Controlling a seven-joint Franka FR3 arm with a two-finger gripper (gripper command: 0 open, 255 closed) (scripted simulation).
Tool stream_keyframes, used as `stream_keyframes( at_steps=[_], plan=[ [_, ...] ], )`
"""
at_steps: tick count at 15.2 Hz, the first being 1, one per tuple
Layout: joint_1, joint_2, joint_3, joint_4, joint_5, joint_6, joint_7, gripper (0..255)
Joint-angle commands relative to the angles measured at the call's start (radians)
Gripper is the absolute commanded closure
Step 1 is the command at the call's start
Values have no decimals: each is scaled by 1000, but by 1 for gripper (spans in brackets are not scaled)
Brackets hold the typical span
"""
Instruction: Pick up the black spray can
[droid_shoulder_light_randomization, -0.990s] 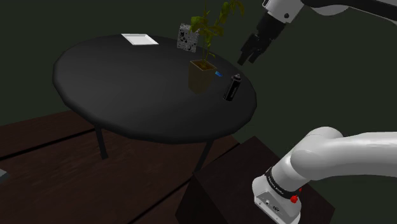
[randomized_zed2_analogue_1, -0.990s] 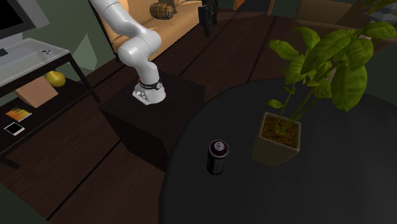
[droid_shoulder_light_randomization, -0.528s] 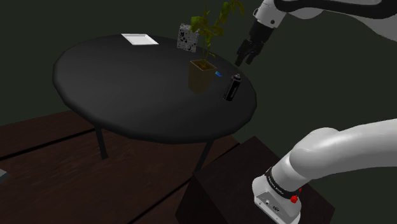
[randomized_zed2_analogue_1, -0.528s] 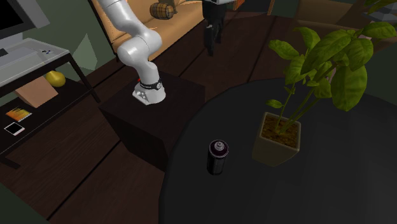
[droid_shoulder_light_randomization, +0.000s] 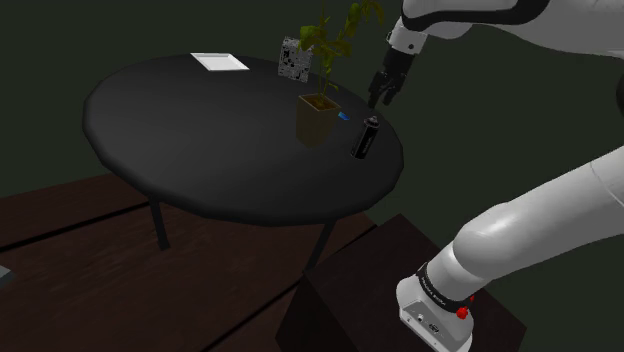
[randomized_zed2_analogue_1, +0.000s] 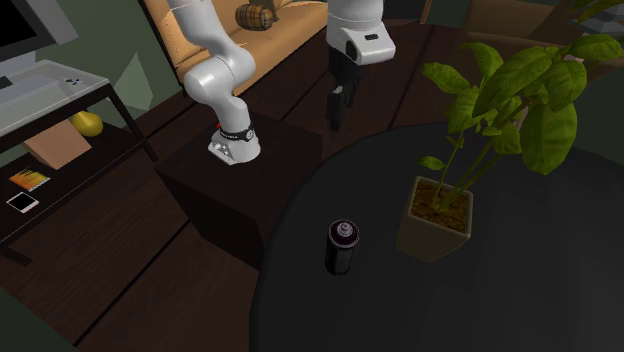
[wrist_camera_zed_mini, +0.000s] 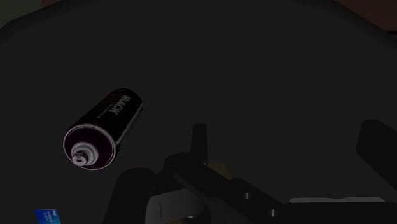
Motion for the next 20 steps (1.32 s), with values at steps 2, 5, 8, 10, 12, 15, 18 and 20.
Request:
stream_keyframes(
  at_steps=[2, 5, 8, 10, 12, 15, 18, 20],
  plan=[
    [-19, 104, -30, 71, -14, -5, -39, 0],
    [-39, 212, -55, 149, -23, -11, -77, 0],
    [-62, 322, -78, 237, -29, -24, -113, 0],
    [-78, 398, -91, 302, -31, -36, -136, 0],
    [-95, 476, -103, 373, -32, -51, -159, 0],
    [-124, 597, -118, 490, -32, -81, -191, 0],
    [-141, 663, -124, 547, -32, -87, -206, 0],
    [-141, 668, -123, 527, -31, -63, -204, 0]
  ],
)
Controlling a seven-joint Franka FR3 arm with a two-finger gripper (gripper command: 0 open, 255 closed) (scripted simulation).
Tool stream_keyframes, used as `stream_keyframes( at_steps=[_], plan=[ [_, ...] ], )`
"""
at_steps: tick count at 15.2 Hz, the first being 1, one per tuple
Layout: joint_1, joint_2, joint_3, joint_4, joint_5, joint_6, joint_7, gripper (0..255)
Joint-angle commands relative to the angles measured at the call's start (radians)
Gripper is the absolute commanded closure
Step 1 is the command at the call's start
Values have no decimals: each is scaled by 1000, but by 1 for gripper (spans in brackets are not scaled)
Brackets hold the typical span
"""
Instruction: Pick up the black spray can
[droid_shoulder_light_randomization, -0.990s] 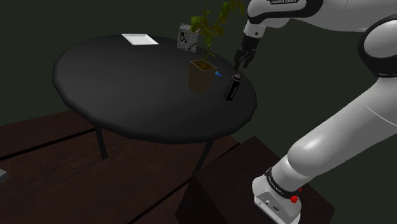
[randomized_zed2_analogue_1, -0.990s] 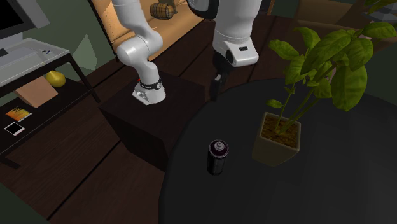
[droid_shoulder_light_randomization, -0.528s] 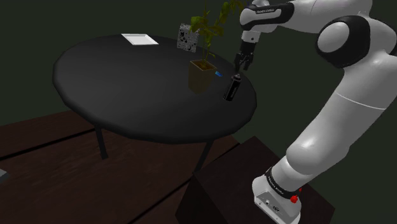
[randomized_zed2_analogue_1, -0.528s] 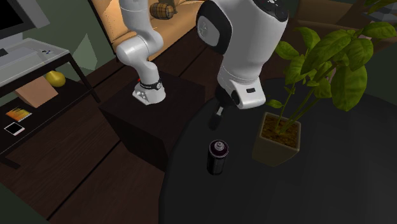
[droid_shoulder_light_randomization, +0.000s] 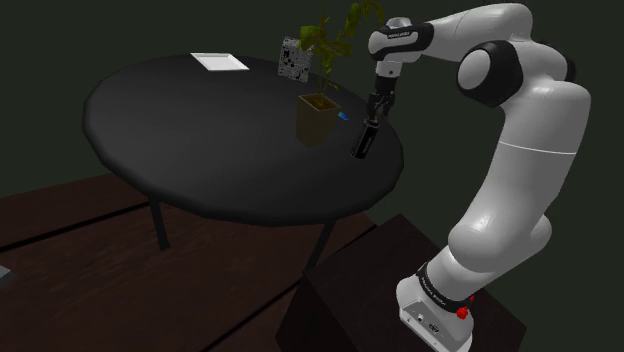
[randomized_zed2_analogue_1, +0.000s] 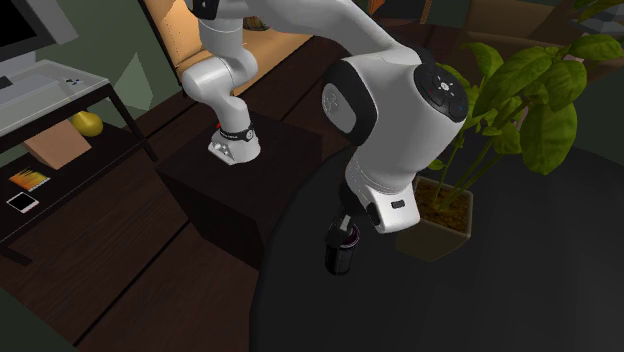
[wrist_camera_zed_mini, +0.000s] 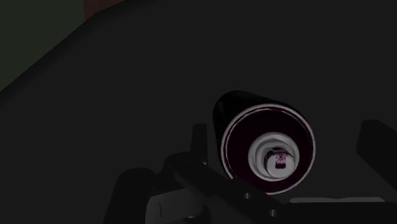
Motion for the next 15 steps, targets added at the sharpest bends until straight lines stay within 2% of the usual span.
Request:
stream_keyframes(
  at_steps=[1, 6, 7, 15],
  plan=[
    [-1, 5, 0, -19, 0, 23, 0, 0],
    [-1, 17, 1, -50, 2, 66, 3, 0],
    [-1, 13, 1, -53, 2, 65, 2, 255],
    [-1, 14, 1, -52, 2, 65, 2, 255]
  ],
)
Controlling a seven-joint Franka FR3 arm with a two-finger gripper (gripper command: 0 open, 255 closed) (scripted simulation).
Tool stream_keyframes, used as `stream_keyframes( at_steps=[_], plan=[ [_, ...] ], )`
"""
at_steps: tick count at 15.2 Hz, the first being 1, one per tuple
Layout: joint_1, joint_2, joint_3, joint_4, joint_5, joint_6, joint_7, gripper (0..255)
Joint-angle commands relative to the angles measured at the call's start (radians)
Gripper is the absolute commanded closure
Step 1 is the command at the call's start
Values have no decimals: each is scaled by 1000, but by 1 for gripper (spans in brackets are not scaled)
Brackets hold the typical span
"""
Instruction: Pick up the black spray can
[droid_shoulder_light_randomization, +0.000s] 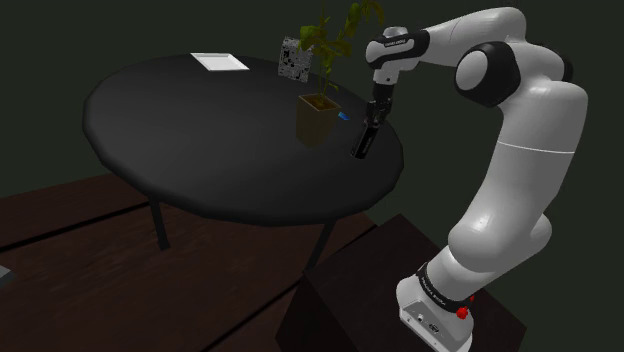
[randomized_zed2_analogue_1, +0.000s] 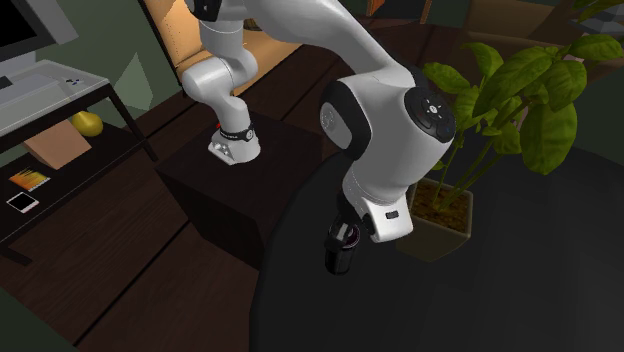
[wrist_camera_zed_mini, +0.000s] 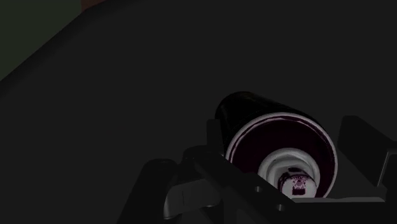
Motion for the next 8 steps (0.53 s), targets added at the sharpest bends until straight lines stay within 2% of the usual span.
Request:
stream_keyframes(
  at_steps=[1, 8],
  plan=[
    [0, 5, 1, 1, 1, 1, 0, 255],
    [0, -16, -2, 65, -3, -83, -5, 255]
  ],
)
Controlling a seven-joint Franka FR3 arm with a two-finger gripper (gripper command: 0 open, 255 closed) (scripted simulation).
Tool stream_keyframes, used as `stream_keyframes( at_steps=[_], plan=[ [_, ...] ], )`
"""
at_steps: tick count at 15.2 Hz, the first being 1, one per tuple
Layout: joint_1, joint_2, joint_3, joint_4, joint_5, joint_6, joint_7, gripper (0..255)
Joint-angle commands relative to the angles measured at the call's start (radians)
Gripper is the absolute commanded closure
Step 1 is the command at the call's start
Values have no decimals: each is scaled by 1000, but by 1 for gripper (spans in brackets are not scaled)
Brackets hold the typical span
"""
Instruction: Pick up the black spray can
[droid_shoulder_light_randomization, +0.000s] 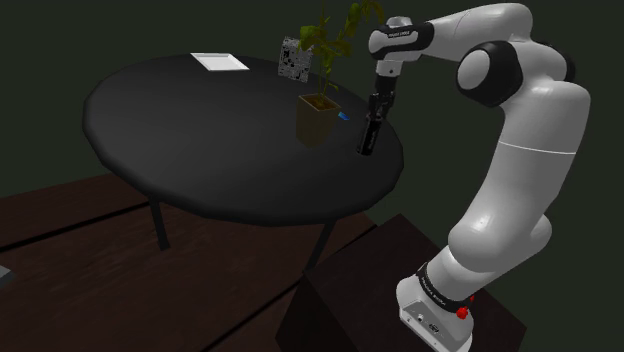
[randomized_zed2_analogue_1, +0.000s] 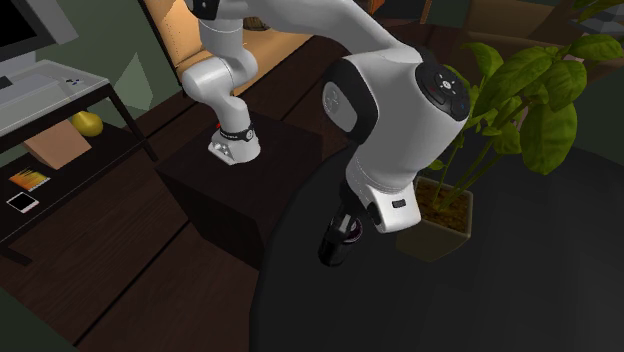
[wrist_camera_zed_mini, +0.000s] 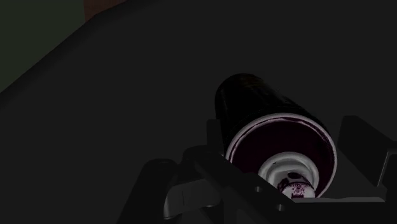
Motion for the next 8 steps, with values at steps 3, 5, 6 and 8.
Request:
stream_keyframes(
  at_steps=[3, 5, 6, 8],
  plan=[
    [-1, -12, -2, 36, -2, -47, -4, 255],
    [-1, -15, -2, 59, -3, -72, -6, 255],
    [-1, -16, -3, 71, -3, -85, -7, 255],
    [-2, -17, -3, 96, -4, -111, -9, 255]
  ],
)
